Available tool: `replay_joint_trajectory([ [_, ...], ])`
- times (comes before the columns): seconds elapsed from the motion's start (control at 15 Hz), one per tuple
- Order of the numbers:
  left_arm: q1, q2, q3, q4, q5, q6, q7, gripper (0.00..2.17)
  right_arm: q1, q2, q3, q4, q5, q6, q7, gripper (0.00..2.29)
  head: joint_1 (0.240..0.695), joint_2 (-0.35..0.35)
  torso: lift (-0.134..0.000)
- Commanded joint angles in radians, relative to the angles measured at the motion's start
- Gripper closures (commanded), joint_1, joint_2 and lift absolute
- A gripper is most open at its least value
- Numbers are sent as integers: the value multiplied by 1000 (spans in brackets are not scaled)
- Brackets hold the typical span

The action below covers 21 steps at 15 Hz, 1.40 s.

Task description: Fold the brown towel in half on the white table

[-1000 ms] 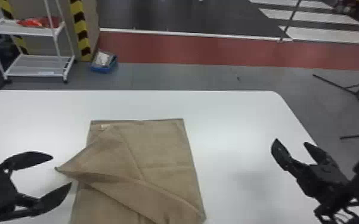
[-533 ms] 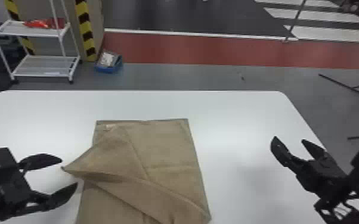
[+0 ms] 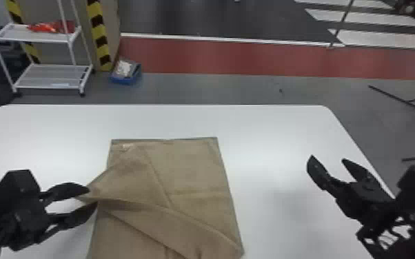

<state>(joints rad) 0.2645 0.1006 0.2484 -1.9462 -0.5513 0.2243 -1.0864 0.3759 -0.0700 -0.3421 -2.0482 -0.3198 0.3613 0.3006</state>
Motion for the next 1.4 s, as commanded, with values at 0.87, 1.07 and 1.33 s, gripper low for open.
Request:
replay_joint_trajectory([
  [0.87, 18, 5, -32, -83, 62, -19, -30, 1885, -537, -2, 402, 476, 220, 255, 0, 83, 695, 36, -126],
  [1.07, 7, 11, -69, -82, 62, -32, -30, 1885, -652, 27, 443, 615, 261, 258, 0, 83, 695, 66, -126],
  [1.33, -19, 16, -110, -63, 60, -35, -32, 1885, -759, 41, 503, 773, 318, 285, 12, 191, 695, 68, -126],
])
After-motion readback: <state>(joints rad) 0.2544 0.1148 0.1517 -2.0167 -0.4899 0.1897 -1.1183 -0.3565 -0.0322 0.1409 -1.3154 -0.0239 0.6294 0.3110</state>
